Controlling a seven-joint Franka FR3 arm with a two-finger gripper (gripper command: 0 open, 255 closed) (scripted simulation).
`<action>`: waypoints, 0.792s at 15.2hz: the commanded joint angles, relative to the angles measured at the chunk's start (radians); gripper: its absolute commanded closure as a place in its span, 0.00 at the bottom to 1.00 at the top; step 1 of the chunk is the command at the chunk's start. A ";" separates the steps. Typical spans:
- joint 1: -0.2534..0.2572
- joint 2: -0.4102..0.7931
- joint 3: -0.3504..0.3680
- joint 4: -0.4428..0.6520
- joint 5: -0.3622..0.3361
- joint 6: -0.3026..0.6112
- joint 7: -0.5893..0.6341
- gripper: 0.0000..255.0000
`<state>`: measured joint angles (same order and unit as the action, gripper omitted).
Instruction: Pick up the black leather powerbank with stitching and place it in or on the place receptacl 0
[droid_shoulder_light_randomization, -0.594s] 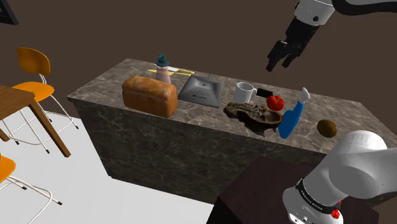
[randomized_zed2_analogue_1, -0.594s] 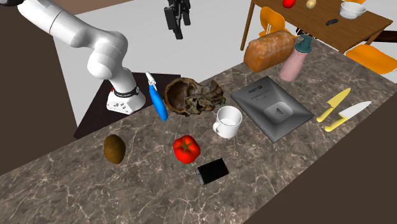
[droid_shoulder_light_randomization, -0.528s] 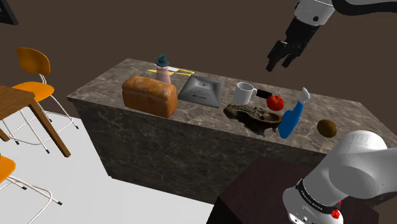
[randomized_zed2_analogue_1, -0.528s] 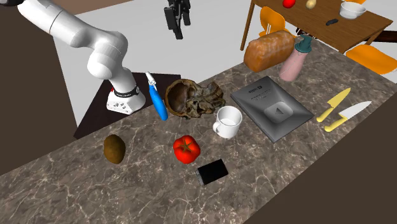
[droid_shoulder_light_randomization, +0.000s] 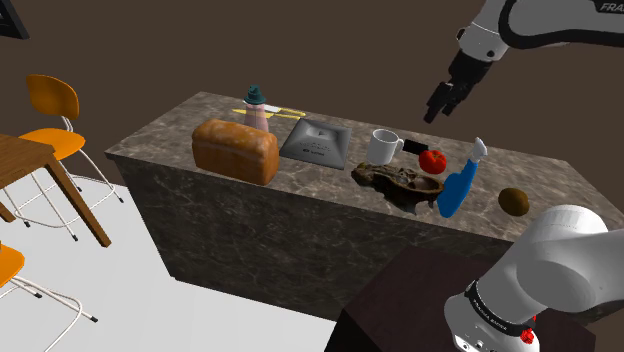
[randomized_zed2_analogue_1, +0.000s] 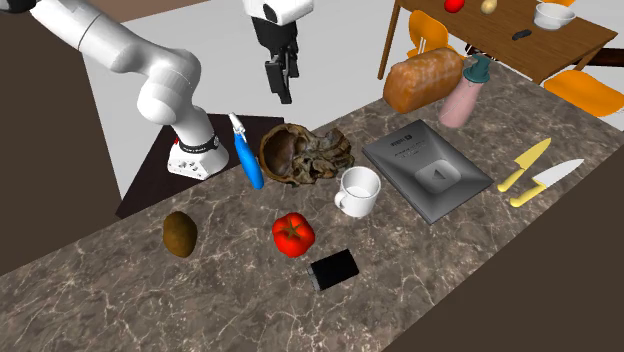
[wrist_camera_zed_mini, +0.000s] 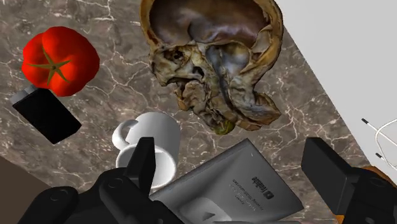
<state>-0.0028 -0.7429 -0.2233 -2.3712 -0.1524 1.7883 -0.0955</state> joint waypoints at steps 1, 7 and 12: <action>-0.002 0.029 -0.057 -0.008 -0.022 0.034 -0.078 0.00; 0.013 0.164 -0.217 0.013 -0.057 0.135 -0.294 0.00; 0.048 0.323 -0.357 0.072 -0.041 0.217 -0.488 0.00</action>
<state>0.0332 -0.4629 -0.5518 -2.3218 -0.2028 1.9895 -0.5411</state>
